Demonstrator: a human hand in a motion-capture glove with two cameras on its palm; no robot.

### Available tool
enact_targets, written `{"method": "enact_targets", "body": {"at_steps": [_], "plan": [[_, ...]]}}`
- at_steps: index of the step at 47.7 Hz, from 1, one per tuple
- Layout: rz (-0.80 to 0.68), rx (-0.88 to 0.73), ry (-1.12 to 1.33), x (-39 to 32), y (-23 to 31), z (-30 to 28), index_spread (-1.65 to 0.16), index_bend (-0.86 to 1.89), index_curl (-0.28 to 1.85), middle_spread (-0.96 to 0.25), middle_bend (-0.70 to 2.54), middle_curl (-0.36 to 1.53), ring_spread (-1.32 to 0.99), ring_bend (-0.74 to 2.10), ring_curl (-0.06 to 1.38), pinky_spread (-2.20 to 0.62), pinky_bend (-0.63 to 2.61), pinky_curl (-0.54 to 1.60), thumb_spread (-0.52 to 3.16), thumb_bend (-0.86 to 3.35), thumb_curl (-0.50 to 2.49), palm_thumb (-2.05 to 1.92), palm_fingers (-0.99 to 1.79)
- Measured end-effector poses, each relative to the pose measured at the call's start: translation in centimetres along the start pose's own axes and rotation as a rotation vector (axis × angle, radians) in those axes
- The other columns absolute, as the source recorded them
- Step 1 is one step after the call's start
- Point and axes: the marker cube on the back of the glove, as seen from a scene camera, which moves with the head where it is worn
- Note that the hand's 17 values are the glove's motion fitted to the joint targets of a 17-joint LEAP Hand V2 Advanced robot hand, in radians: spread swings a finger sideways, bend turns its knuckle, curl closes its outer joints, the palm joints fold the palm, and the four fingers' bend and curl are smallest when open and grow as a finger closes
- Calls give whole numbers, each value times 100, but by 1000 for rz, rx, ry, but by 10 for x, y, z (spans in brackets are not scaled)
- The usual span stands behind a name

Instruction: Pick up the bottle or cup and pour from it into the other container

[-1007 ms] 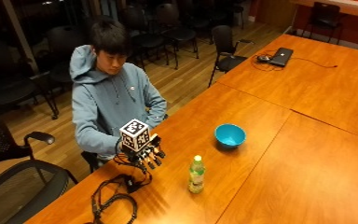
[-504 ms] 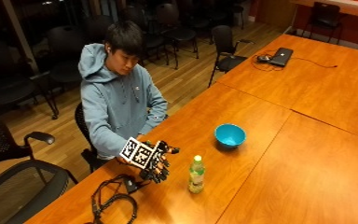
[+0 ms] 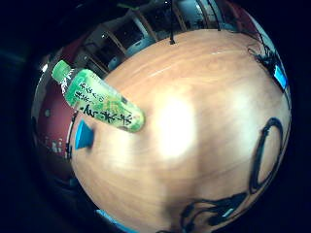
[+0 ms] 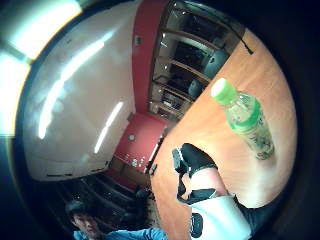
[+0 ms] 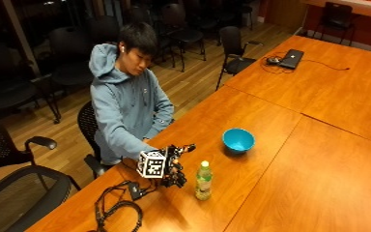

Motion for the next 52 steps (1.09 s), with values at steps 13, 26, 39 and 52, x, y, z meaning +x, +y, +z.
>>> {"method": "enact_targets", "body": {"at_steps": [13, 26, 39, 52], "plan": [[22, -18, -81, 7, -2, 28, -24, 11, 17, 14, 20, 33, 14, 55, 32, 26, 81, 32, 88, -3, 39, 65, 3], [112, -26, -162, 25, -17, 58, -28, 11, 17, 12, 20, 34, 13, 56, 31, 26, 82, 32, 87, -3, 40, 69, 3], [161, 16, -296, 32, -27, 98, -39, 15, 18, 10, 18, 33, 15, 58, 31, 26, 83, 31, 84, -3, 40, 72, 12], [136, 50, -285, 33, -31, 128, -26, 22, 25, 3, 40, 39, 2, 63, 30, 11, 69, 25, 78, 2, 44, 93, 93]]}}
